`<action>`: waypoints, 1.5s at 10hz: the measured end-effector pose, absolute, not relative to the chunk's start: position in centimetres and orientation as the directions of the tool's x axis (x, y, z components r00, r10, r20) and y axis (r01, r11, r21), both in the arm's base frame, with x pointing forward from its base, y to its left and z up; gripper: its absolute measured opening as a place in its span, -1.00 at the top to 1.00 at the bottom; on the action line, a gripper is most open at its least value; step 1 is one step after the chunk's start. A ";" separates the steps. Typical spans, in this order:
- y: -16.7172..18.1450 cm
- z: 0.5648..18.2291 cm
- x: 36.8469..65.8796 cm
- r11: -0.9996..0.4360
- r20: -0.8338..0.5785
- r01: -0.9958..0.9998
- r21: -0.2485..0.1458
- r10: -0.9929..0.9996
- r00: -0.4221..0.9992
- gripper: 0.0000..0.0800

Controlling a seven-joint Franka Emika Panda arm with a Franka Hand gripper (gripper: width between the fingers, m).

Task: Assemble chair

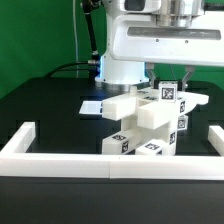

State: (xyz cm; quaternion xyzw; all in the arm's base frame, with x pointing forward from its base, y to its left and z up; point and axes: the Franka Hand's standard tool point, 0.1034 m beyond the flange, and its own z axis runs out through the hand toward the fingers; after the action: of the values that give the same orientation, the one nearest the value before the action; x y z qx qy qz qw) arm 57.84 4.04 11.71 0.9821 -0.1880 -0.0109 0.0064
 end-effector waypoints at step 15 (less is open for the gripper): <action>4.0 12.5 58.8 -0.859 0.018 -0.511 -0.007 -0.511 0.859 -0.62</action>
Offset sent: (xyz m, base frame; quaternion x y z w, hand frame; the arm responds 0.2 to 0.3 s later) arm -0.0025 -0.0103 -0.0152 -0.0313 -0.0432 0.2219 0.9736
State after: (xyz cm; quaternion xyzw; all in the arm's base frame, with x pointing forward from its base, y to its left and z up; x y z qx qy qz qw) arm 58.85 3.98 12.46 0.9642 -0.2651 0.0094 -0.0011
